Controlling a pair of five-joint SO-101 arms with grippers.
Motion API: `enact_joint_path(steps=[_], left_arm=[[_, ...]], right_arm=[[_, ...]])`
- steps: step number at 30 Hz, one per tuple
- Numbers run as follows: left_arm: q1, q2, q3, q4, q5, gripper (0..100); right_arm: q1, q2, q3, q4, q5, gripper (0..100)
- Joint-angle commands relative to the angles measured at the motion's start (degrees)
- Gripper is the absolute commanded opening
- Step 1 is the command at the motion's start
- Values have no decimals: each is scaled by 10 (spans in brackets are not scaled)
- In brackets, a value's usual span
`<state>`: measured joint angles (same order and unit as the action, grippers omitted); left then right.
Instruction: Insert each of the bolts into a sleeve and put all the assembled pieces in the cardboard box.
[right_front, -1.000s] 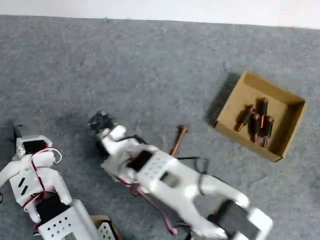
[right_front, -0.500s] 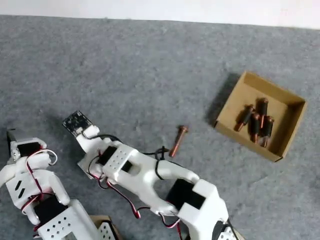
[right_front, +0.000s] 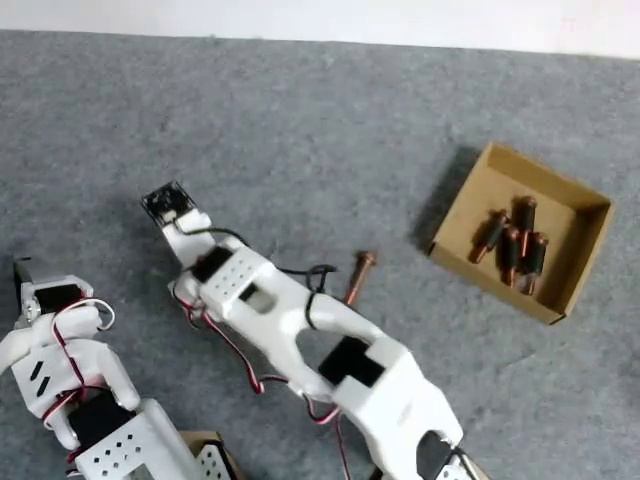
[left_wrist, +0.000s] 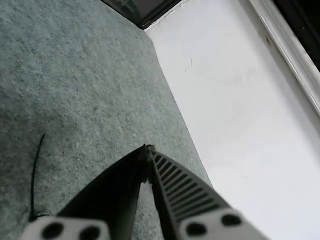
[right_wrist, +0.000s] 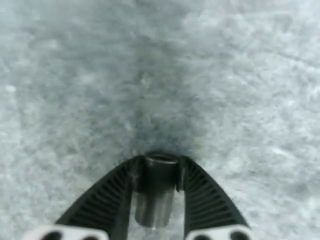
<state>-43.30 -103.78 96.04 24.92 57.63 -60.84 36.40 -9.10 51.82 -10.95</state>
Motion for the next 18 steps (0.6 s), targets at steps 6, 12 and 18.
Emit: enact_joint_path(steps=[6, 12, 18], left_arm=[[-5, -7, 11, -10, -1, 10], [-4, -7, 11, -10, -1, 10], [-4, -7, 11, -10, -1, 10]], right_arm=[[25, 8, -124, 155, -4, 5], [118, -102, -186, 225, -3, 5], [190, -189, -187, 283, -3, 5]])
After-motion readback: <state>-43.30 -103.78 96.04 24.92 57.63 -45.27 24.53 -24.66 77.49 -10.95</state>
